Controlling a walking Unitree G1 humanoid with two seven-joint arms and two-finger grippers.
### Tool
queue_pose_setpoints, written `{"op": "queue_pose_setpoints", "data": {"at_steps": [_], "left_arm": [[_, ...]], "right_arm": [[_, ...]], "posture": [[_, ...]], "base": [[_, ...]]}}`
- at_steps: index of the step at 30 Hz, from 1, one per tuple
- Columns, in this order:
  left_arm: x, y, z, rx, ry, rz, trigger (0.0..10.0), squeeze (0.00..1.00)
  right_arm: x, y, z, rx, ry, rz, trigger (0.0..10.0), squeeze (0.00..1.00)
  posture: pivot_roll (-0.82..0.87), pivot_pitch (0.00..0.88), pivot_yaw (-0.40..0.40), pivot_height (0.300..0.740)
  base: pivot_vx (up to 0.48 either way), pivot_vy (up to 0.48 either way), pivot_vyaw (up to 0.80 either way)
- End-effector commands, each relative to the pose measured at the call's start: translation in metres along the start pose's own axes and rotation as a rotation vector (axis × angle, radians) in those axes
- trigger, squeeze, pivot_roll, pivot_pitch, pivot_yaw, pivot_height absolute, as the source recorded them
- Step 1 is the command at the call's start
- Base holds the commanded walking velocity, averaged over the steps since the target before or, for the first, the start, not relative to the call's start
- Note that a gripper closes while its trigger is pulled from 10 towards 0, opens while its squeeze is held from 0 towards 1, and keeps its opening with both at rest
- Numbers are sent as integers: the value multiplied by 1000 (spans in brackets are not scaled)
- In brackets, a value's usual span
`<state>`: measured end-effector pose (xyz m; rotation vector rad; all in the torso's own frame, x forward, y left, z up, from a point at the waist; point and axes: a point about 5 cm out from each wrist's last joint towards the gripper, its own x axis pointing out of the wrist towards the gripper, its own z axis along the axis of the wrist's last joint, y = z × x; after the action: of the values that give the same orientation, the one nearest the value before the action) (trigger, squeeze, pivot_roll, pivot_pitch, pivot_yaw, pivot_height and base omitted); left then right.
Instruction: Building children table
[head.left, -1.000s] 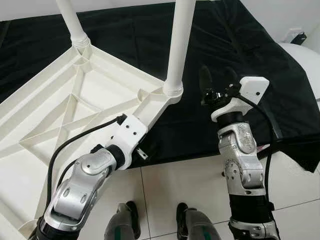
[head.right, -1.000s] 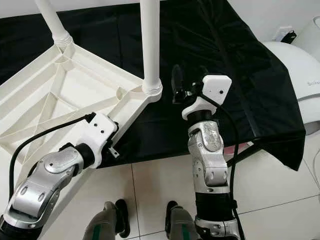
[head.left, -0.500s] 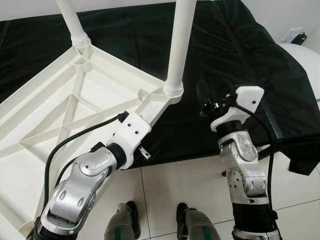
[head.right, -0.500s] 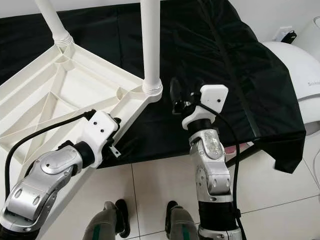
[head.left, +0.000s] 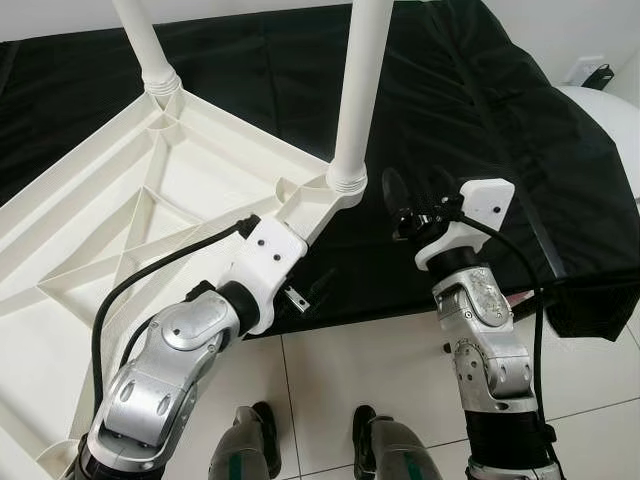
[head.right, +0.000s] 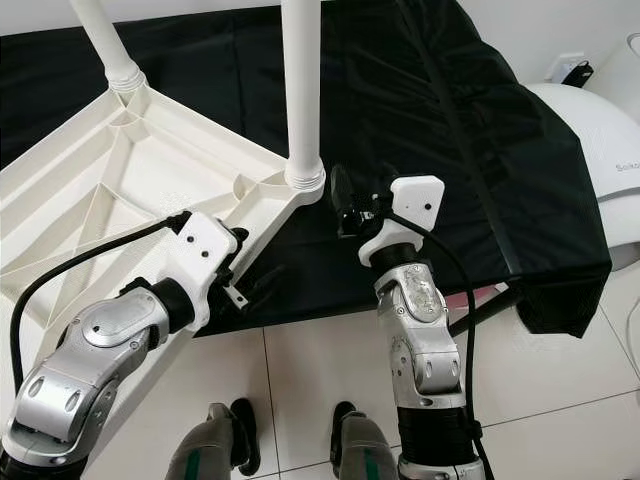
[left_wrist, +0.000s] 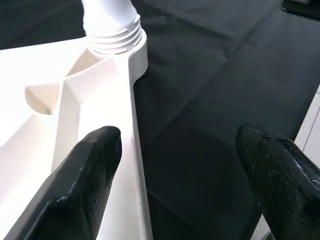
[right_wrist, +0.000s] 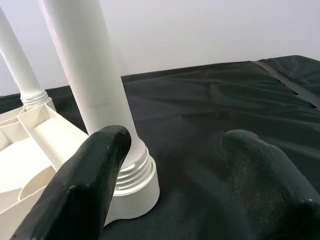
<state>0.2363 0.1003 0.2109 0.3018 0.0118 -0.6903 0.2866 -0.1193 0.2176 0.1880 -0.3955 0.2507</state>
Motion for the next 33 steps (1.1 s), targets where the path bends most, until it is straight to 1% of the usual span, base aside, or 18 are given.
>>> {"op": "queue_pose_setpoints", "data": {"at_steps": [1, 2, 5, 6, 7, 9, 10, 11, 12, 14, 15, 17, 18, 21, 23, 24, 25, 33], "left_arm": [[-4, 10, 2, 7, -9, 171, 10000, 0], [-4, 10, 2, 7, -9, 171, 10000, 0], [-7, 16, 6, 25, -25, 240, 10000, 0], [-7, 16, 6, 25, -25, 240, 10000, 0], [-7, 18, 5, 35, -20, 265, 10000, 0], [-8, 19, 4, 40, -13, 278, 10000, 0], [-8, 19, -1, 52, 19, 276, 10000, 0], [-8, 19, -1, 52, 19, 276, 10000, 0], [-8, 19, -4, 59, 44, 271, 10000, 0], [-8, 19, -4, 59, 44, 271, 10000, 0], [-8, 18, -8, 74, 75, 248, 10000, 0], [-8, 18, -8, 74, 75, 248, 10000, 0], [-8, 14, -15, 103, 123, 209, 10000, 0], [-8, 14, -15, 103, 123, 209, 10000, 0], [-8, 10, -27, 131, 205, 161, 10000, 0], [-8, 10, -27, 131, 205, 161, 10000, 0], [-8, 9, -31, 140, 234, 147, 10000, 0], [-8, 9, -35, 137, 265, 127, 10000, 0]], "right_arm": [[-3, 0, -10, 11, 38, 9, 10000, 0], [-3, 0, -10, 11, 38, 9, 10000, 0], [-2, 0, -13, 10, 48, 18, 10000, 0], [-2, 0, -13, 10, 48, 18, 10000, 0], [-2, 1, -15, 11, 53, 23, 10000, 0], [-1, 2, -16, 13, 56, 27, 10000, 0], [-1, 2, -17, 14, 59, 32, 10000, 0], [-1, 2, -17, 14, 59, 32, 10000, 0], [0, 3, -18, 15, 60, 35, 10000, 0], [0, 3, -18, 15, 60, 35, 10000, 0], [0, 3, -17, 13, 60, 36, 10000, 0], [0, 3, -17, 13, 60, 36, 10000, 0], [0, 2, -17, 12, 58, 33, 10000, 0], [0, 2, -17, 12, 58, 33, 10000, 0], [-1, 1, -16, 10, 52, 24, 10000, 0], [-1, 1, -16, 10, 52, 24, 10000, 0], [-2, 1, -15, 11, 50, 18, 10000, 0], [-3, 1, -15, 10, 48, 12, 10000, 0]], "posture": [[-12, 252, 4, 740], [-12, 252, 4, 740], [-2, 253, 0, 740], [-2, 253, 0, 740], [5, 253, -3, 740], [5, 252, -4, 740], [5, 252, -5, 740], [5, 252, -5, 740], [5, 252, -5, 740], [5, 252, -5, 740], [4, 252, -2, 740], [4, 252, -2, 740], [2, 252, 3, 740], [2, 252, 3, 740], [-10, 255, 16, 740], [-10, 255, 16, 740], [-14, 257, 20, 740], [-17, 259, 23, 740]], "base": [[0, 0, 0], [0, 0, 0], [0, 0, 0], [0, 0, 0], [0, 0, 0], [0, 0, 0], [0, 0, 0], [0, 0, 0], [0, 0, 0], [0, 0, 0], [0, 0, 0], [0, 0, 0], [0, 0, 0], [0, 0, 0], [0, 0, 0], [0, 0, 0], [0, 0, 0], [0, 0, 0]]}}
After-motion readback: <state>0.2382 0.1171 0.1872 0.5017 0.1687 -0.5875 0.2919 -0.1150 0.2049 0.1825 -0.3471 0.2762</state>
